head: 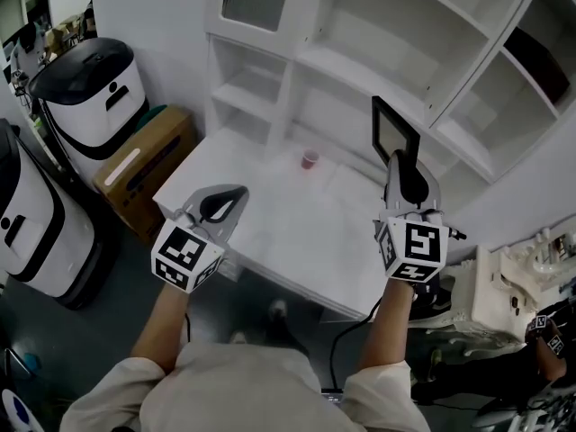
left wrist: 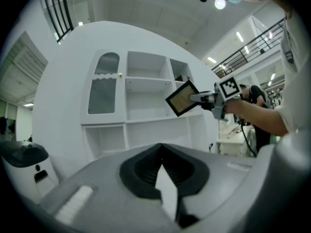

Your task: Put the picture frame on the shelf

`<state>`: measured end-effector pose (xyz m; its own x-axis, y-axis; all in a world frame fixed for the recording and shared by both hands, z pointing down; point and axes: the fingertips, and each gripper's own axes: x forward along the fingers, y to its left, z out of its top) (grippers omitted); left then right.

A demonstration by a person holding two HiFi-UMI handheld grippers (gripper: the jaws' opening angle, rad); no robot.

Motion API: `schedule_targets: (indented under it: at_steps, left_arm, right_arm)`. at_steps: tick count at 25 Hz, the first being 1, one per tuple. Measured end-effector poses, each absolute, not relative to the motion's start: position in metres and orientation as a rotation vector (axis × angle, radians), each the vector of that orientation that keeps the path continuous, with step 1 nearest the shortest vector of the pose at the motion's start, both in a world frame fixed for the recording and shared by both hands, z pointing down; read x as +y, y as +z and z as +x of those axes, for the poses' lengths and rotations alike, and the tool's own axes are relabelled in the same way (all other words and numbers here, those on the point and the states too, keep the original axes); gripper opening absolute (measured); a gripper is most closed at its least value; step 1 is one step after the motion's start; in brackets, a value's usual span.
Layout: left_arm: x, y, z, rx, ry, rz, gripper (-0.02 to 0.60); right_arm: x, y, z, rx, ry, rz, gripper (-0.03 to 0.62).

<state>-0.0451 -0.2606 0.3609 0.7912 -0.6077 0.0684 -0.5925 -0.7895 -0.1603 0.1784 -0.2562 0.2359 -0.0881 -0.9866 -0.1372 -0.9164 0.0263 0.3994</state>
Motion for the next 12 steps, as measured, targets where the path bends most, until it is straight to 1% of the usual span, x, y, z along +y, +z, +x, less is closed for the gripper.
schedule_targets:
  at_steps: [12]
  left_arm:
    - [-0.334, 0.345, -0.026, 1.046, -0.150, -2.815, 0.000]
  right_arm:
    - [-0.361, 0.206, 0.196, -2.179, -0.659, 1.932, 0.018]
